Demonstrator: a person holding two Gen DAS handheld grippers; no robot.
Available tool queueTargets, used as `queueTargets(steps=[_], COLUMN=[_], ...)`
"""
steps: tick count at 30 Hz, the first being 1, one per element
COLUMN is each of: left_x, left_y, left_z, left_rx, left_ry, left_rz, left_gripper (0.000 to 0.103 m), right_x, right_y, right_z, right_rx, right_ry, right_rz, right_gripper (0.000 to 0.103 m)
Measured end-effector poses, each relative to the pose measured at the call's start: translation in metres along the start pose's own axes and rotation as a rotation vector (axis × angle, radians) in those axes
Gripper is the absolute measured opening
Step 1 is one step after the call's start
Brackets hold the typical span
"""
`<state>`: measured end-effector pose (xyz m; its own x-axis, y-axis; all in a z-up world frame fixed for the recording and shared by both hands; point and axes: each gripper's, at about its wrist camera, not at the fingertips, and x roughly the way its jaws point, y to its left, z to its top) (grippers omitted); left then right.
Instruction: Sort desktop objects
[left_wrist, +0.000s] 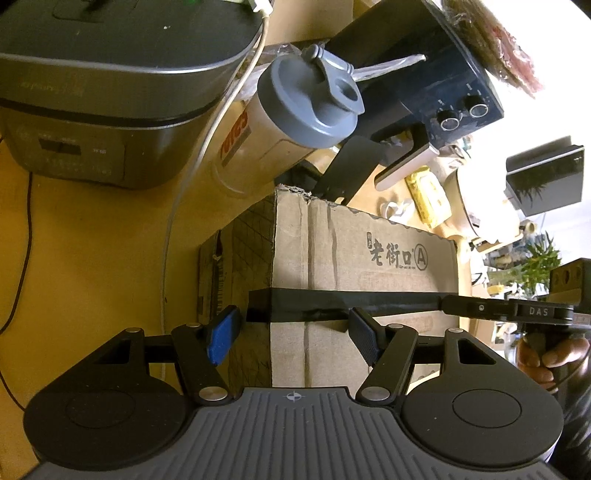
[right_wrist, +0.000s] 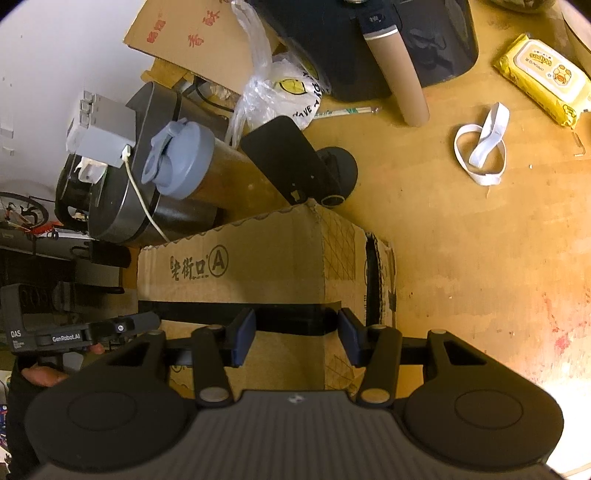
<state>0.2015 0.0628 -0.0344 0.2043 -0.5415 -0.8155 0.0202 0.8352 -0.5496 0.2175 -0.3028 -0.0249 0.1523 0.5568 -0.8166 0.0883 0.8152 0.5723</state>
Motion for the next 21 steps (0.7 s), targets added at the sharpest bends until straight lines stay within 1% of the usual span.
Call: queueTargets(steps=[21], left_x=[0.015], left_y=[0.01], left_z=[0.0], left_rx=[-0.022], left_ry=[0.017], left_rz=[0.005], left_gripper=[0.064], right_x=[0.015], right_y=[-0.011], right_z=[0.002], right_rx=[0.028], right_ry=[0.019], right_rz=[0.003], right_gripper=[0.046])
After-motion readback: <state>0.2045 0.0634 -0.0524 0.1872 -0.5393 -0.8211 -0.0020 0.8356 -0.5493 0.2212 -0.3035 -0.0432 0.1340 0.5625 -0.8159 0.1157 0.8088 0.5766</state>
